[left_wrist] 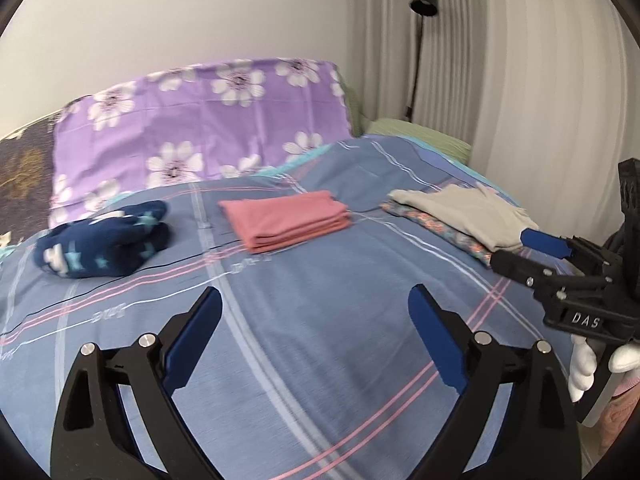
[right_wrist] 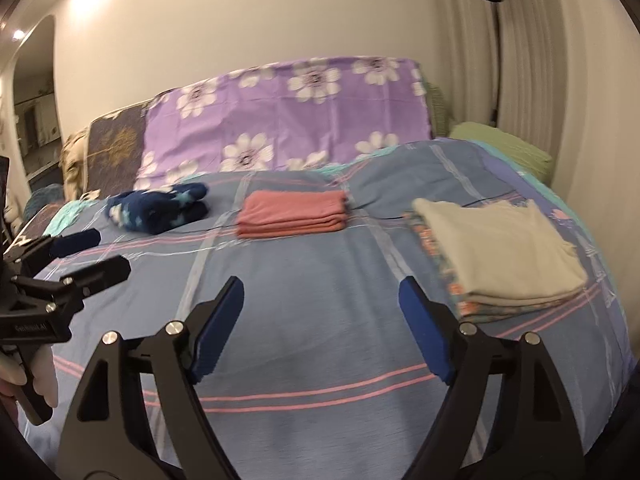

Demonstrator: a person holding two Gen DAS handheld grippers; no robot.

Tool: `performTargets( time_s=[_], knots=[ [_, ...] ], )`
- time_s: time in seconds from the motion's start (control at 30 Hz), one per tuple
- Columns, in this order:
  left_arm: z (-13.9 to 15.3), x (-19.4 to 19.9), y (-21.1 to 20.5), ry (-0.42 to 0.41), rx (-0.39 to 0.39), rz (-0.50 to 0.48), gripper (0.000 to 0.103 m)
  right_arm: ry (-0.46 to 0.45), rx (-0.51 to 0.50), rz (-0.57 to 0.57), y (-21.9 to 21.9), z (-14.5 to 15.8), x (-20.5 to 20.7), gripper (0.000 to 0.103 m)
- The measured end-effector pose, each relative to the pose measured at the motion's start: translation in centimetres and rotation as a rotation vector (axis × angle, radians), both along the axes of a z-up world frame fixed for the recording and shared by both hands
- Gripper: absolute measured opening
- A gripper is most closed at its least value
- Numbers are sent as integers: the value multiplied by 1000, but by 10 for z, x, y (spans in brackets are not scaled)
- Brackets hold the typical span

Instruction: Fold small clothes

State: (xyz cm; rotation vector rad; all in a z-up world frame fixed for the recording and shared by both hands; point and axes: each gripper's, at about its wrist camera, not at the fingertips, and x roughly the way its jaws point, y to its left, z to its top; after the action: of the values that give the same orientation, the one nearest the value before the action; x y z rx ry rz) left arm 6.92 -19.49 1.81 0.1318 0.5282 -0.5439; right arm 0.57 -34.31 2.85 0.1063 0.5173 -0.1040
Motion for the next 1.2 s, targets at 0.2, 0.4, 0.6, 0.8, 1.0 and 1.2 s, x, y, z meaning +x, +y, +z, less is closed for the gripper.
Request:
performTargets(
  time_s=[0.2,0.4,0.6,0.8,1.0,1.2],
  knots=[
    [7,-13,50,-37,-10,51,97,13,-19,55,45,1,2,84],
    [-2,-18,96,-48,-2,86,100,66,-18,63,72,-15,12,87],
    [-30,-13,146,-11,26,161,100,197,-30,28,86,-53,30,87],
    [-50,-5,190,25,8,224,100,284,-69,-15,94,-73,47,87],
    [-49,0,203,56,-74,216,100,240,-81,-19,115,-57,48,87],
    [-21,-11,164,2,-90,192,102,113,-117,-76,123,-17,12,89]
  ],
)
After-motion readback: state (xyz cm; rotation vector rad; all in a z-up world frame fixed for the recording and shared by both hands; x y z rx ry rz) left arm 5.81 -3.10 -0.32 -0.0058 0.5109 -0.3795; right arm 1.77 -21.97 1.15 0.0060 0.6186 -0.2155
